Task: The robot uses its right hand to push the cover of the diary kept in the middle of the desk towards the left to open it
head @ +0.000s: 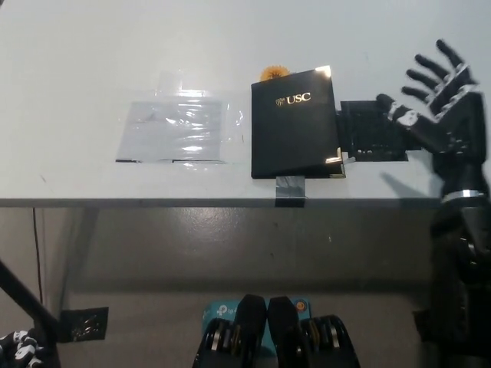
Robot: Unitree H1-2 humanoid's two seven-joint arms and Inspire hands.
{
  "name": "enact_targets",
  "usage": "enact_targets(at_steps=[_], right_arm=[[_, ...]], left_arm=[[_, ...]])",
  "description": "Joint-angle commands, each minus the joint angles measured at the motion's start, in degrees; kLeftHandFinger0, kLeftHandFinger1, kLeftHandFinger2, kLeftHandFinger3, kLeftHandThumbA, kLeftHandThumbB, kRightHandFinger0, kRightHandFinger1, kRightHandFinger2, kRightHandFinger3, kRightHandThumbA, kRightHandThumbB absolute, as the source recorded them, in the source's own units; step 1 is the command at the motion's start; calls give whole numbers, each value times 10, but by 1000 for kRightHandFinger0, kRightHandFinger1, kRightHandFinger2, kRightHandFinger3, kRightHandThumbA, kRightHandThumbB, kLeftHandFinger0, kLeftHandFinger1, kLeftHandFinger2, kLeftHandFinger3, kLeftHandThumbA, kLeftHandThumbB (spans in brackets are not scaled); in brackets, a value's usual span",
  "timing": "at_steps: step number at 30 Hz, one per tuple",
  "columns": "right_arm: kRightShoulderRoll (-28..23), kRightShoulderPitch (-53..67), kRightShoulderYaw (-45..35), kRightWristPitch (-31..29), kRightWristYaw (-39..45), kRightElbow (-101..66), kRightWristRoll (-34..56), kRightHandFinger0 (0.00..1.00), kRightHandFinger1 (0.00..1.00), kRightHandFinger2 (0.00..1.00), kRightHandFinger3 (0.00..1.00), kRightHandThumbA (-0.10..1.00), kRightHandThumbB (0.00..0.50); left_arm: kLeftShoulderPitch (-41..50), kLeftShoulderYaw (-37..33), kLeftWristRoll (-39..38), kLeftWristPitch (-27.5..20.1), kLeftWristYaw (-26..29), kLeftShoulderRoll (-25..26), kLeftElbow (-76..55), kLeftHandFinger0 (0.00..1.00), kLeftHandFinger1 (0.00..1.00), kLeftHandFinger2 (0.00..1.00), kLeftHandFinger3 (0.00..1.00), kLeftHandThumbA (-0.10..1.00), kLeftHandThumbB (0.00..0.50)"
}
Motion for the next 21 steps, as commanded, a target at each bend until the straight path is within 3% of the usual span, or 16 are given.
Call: enact_targets(at_steps=[1, 3, 7, 8, 16, 21], right_arm=[[39, -46, -29, 1, -37, 25, 58, 649, 733, 793, 929, 1000, 197], [53, -57, -41, 1, -39, 48, 71, 731, 795, 853, 969, 1000, 216], [79, -65, -57, -4, -46, 79, 88, 876, 918, 950, 1000, 1000, 193], [96, -69, -68, -5, -57, 104, 101, 1000, 1000, 1000, 1000, 1000, 219], [125, -62, -71, -45, -60, 171, 102, 1000, 1000, 1000, 1000, 1000, 187], [108, -59, -60, -62, -51, 180, 91, 1000, 1000, 1000, 1000, 1000, 213]], left_arm=[[-2, 3, -8, -9, -5, 10, -11, 402, 484, 286, 359, 413, 500], [1, 0, -4, -18, -2, 2, -10, 409, 494, 300, 375, 425, 500], [0, 0, -6, -23, -6, 3, -8, 430, 505, 309, 384, 433, 500], [0, 0, -6, -24, -6, 3, -9, 436, 508, 306, 381, 430, 500], [-1, 0, -6, -29, -5, 1, -6, 436, 516, 311, 380, 431, 500], [-2, -2, -7, -28, -4, -5, -7, 439, 514, 302, 372, 424, 500]])
